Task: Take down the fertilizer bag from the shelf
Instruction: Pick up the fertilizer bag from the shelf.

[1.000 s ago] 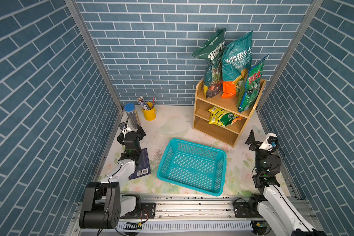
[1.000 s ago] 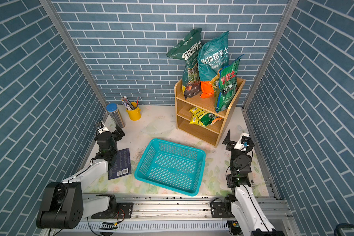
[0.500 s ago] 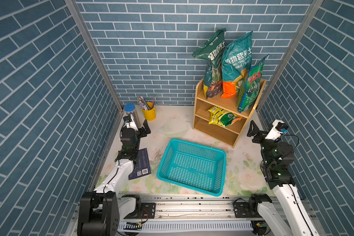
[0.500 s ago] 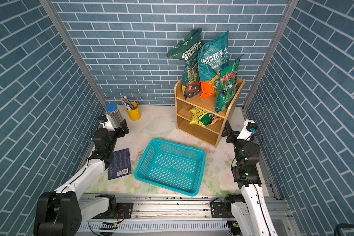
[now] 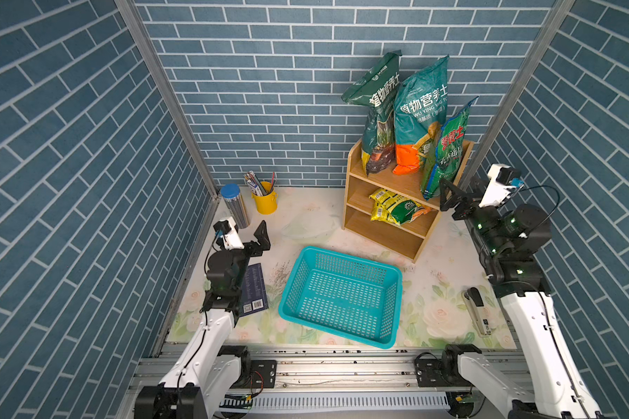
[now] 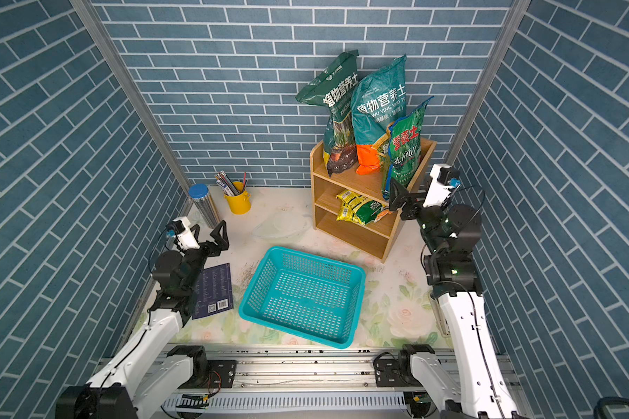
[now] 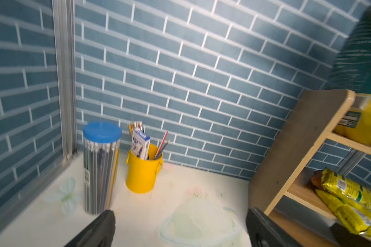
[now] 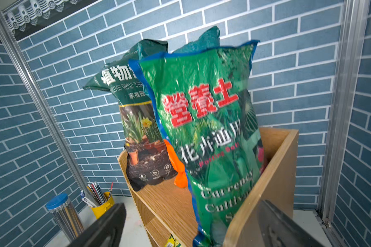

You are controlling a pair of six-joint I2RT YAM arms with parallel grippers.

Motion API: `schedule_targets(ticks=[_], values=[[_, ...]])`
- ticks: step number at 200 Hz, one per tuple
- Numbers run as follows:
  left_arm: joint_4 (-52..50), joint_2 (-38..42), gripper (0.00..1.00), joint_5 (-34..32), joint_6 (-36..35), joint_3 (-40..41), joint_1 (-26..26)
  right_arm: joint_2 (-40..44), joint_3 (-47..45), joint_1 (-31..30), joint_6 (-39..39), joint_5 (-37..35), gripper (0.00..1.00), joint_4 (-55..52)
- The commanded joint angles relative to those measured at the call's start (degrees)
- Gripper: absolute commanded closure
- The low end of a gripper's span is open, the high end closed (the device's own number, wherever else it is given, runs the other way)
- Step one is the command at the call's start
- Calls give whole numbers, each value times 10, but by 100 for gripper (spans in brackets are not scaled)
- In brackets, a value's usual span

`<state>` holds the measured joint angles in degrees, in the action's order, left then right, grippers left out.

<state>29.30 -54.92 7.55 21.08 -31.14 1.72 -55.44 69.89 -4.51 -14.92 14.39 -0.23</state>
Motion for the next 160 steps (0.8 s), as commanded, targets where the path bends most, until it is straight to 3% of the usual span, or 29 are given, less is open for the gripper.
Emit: schedule_targets(ticks=[1, 29, 54, 74, 90, 102, 114, 140, 160], values=[[-141, -18, 0, 75, 89, -143, -2, -29, 103, -5, 16, 1, 0, -103], [-349, -12, 0, 73, 153, -298, -2, -73, 192, -13, 11, -1, 0, -170], [-423, -21, 0, 146, 117, -391, -7, -112, 254, -42, 17, -19, 0, -228], [-544, -71, 0, 211, 16, -481, -11, -167, 348, -106, 49, -89, 0, -320], [-536, -67, 0, 217, -3, -420, -9, -207, 403, -153, 54, -177, 3, -373], [-494, -55, 0, 310, 41, -360, -37, -219, 413, -161, 50, -212, 2, -382], [-424, -43, 0, 393, 58, -327, -33, -222, 411, -162, 50, -238, 1, -374], [-480, -29, 0, 317, 18, -342, -39, -246, 423, -163, 58, -290, 1, -376], [-496, -25, 0, 316, 9, -348, -39, -275, 444, -163, 59, -314, 5, -386]])
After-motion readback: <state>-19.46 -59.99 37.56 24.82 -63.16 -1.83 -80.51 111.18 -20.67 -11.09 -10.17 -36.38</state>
